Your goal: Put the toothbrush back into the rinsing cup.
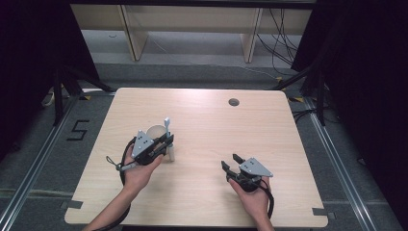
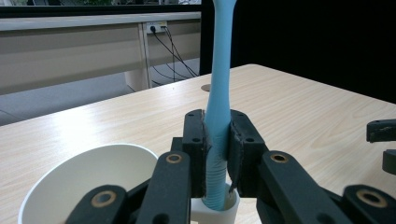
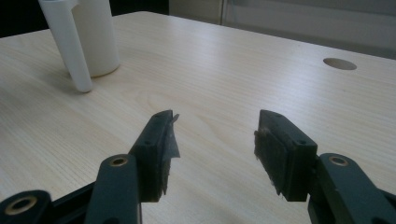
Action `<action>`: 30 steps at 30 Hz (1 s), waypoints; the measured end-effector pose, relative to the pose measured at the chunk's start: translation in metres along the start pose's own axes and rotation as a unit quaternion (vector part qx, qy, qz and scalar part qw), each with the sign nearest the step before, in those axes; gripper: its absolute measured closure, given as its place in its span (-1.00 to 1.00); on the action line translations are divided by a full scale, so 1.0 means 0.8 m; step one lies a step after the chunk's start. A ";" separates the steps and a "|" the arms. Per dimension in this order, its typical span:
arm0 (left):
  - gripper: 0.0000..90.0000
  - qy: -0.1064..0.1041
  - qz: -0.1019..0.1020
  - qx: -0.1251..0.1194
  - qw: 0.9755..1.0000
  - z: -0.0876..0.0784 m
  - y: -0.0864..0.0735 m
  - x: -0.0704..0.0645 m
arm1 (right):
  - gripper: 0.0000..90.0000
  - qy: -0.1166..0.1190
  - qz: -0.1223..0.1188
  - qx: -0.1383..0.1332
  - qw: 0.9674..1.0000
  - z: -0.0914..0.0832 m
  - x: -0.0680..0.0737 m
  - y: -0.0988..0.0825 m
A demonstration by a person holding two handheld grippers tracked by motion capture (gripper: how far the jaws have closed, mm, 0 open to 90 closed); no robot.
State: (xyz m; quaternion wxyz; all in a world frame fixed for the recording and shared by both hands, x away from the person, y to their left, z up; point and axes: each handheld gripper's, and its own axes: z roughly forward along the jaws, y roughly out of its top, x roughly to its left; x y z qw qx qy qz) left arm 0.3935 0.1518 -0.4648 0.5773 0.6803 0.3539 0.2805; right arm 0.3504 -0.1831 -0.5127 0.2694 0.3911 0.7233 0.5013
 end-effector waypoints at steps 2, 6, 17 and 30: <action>0.73 0.000 0.000 0.001 1.000 0.000 -0.001 0.000 | 0.05 -0.001 0.005 0.001 1.000 0.000 0.002 0.000; 0.73 0.000 0.000 0.004 1.000 0.001 -0.004 0.000 | 0.05 0.000 0.000 -0.001 1.000 0.001 0.002 -0.001; 0.73 -0.001 -0.002 0.010 1.000 0.002 -0.009 0.001 | 0.05 -0.001 -0.014 -0.004 1.000 0.002 0.000 -0.001; 0.63 -0.002 -0.029 0.014 0.999 0.001 -0.012 -0.004 | 0.05 0.005 -0.003 0.006 1.000 0.002 0.001 -0.001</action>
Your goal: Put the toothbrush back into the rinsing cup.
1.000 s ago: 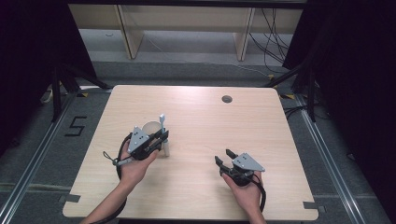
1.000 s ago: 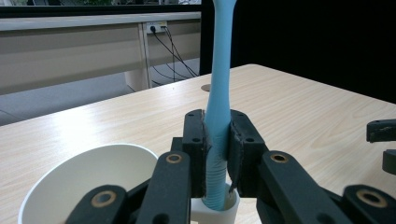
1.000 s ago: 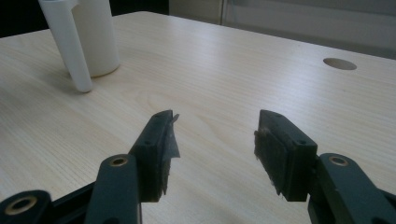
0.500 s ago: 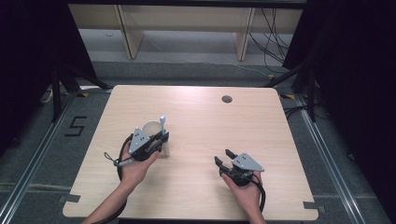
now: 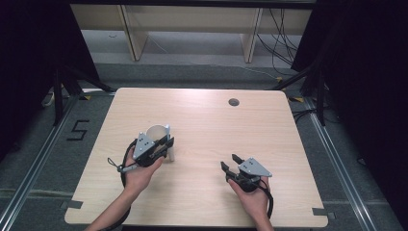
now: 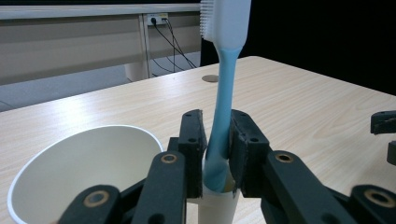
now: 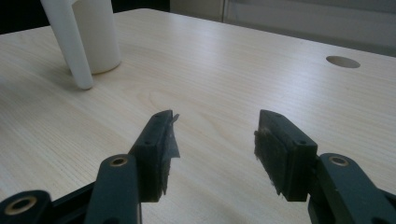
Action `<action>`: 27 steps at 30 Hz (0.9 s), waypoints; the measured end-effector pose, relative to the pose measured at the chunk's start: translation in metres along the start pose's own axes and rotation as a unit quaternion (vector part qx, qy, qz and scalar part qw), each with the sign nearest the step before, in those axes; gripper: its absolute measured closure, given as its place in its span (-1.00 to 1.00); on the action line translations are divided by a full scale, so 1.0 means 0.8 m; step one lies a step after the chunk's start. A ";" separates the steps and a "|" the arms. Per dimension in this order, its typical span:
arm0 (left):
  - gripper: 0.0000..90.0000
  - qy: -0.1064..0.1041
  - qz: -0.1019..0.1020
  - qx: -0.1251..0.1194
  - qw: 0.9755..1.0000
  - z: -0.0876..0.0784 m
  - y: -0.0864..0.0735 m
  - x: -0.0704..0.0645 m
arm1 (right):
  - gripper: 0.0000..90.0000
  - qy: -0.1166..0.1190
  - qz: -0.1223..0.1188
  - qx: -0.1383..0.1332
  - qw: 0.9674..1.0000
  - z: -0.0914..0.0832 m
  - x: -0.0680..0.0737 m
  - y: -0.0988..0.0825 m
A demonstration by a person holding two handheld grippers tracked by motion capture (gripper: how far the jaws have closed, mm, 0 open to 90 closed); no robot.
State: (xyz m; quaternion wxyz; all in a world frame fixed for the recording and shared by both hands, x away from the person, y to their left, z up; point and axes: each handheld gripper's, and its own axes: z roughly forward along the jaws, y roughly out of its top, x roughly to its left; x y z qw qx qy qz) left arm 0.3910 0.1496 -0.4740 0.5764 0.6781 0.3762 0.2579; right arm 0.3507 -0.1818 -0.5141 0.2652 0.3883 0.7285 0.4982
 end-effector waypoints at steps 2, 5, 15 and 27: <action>0.55 -0.001 -0.002 0.001 1.000 -0.001 0.001 -0.001 | 0.05 -0.004 0.007 0.002 1.000 -0.001 0.002 0.000; 0.43 -0.001 -0.003 -0.002 1.000 -0.002 0.002 0.000 | 0.05 0.001 -0.003 -0.002 1.000 0.001 0.001 0.000; 0.06 -0.013 -0.008 -0.003 1.000 -0.010 0.004 -0.003 | 0.05 0.001 -0.007 -0.008 1.000 0.003 0.000 -0.001; -0.06 -0.010 0.029 -0.010 0.999 -0.030 0.011 0.001 | 0.05 0.005 -0.003 -0.005 1.000 0.003 0.001 -0.001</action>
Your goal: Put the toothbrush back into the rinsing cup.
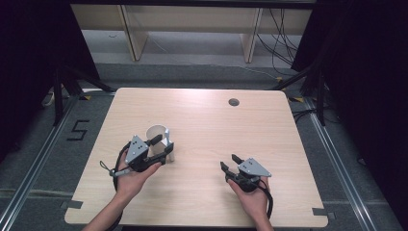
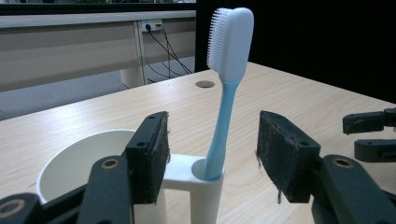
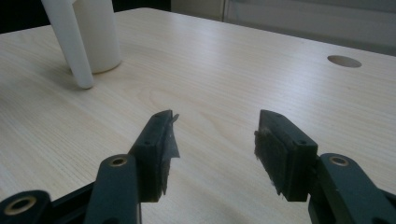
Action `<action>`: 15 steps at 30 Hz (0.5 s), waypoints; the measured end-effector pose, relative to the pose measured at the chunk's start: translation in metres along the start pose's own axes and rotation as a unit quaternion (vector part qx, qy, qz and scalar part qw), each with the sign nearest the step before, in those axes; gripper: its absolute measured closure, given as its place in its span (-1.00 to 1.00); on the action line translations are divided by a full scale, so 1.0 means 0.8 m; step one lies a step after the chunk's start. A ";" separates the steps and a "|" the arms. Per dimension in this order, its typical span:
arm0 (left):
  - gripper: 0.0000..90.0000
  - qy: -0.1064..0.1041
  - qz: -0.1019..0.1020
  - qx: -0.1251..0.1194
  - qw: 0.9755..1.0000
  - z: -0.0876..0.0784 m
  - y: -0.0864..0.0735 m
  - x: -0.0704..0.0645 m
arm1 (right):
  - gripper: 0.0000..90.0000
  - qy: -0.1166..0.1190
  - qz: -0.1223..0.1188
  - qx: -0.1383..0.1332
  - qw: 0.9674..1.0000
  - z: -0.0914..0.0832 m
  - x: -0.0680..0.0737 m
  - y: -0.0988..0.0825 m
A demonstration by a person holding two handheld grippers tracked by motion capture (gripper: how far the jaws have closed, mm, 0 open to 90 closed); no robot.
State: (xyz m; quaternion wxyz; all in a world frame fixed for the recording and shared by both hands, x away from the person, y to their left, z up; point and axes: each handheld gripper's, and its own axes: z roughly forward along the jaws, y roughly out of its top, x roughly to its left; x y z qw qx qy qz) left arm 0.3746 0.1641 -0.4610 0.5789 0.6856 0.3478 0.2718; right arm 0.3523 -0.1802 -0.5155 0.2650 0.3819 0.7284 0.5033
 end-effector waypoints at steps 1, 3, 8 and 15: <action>-0.07 0.001 0.000 0.000 1.000 -0.002 0.000 0.001 | 0.05 0.001 0.000 0.000 1.000 0.000 -0.001 0.000; -0.08 -0.001 -0.002 -0.001 1.000 -0.008 -0.001 0.002 | 0.05 -0.002 0.002 -0.002 1.000 0.000 0.000 0.000; -0.10 0.000 -0.001 -0.001 1.000 -0.021 -0.003 0.004 | 0.05 -0.002 -0.001 -0.002 1.000 0.000 0.000 0.000; -0.11 0.003 -0.005 -0.007 1.000 -0.040 -0.007 0.008 | 0.05 -0.006 0.009 0.007 1.000 -0.003 0.003 0.000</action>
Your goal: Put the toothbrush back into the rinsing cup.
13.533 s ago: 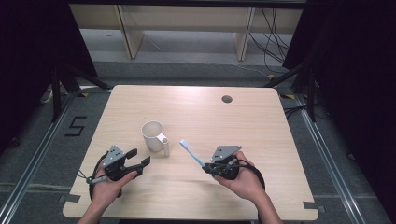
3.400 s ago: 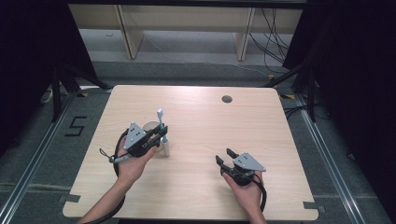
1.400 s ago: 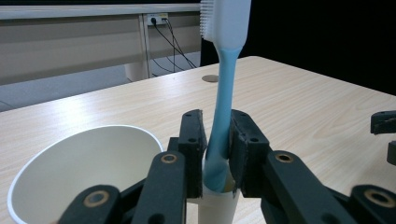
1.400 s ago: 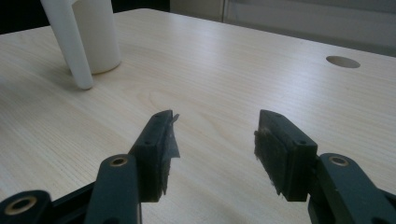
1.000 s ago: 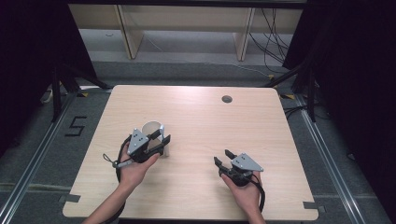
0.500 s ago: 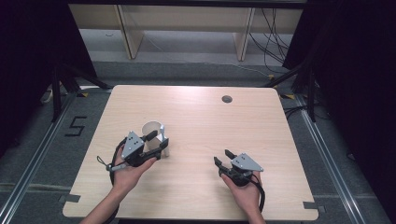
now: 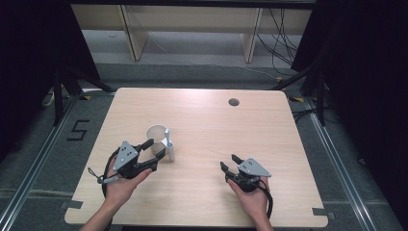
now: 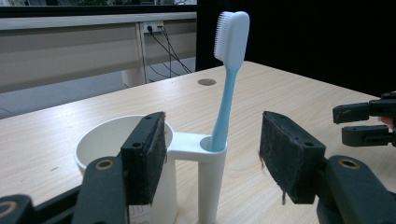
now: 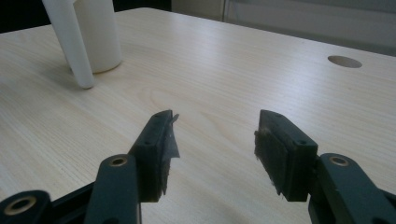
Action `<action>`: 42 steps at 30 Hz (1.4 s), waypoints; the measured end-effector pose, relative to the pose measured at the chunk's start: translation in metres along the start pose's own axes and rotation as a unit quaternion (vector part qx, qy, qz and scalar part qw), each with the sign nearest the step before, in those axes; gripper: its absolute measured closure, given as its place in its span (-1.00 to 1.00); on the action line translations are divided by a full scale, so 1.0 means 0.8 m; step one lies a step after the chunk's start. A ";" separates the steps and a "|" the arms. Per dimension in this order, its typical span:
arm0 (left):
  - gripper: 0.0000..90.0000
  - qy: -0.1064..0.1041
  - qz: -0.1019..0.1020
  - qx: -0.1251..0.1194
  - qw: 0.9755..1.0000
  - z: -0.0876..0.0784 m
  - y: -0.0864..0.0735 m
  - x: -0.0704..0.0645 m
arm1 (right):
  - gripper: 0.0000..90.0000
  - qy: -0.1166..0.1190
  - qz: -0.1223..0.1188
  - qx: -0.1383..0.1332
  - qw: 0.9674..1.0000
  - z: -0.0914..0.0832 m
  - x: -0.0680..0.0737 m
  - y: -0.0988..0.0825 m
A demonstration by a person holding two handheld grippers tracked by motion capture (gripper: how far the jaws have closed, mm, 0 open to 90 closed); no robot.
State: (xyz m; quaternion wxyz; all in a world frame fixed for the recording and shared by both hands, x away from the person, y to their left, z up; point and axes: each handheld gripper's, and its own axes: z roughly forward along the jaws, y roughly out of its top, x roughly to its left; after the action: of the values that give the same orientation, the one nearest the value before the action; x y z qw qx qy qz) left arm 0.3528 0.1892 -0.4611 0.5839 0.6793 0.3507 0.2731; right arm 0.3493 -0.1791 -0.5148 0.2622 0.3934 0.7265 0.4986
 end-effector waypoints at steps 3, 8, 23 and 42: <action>-0.11 0.006 -0.002 0.001 1.000 -0.009 -0.006 0.004 | 0.05 -0.003 0.005 0.001 1.000 -0.001 0.000 0.000; -0.10 0.020 -0.010 -0.007 1.000 -0.024 -0.012 0.015 | 0.05 -0.006 -0.022 -0.016 1.000 -0.001 -0.007 0.002; -0.10 0.095 -0.024 -0.004 0.995 -0.063 -0.038 0.056 | 0.05 -0.002 -0.010 -0.012 1.000 -0.002 -0.004 0.003; -0.10 0.145 -0.050 -0.005 0.988 -0.089 -0.091 0.084 | 0.05 0.000 -0.019 -0.017 1.000 -0.002 -0.003 0.004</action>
State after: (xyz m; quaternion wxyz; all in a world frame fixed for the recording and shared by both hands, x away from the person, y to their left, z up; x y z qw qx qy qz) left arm 0.3265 0.2910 -0.5235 0.5433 0.6109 0.4642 0.3409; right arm 0.3505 -0.1811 -0.5111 0.2781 0.3752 0.7254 0.5057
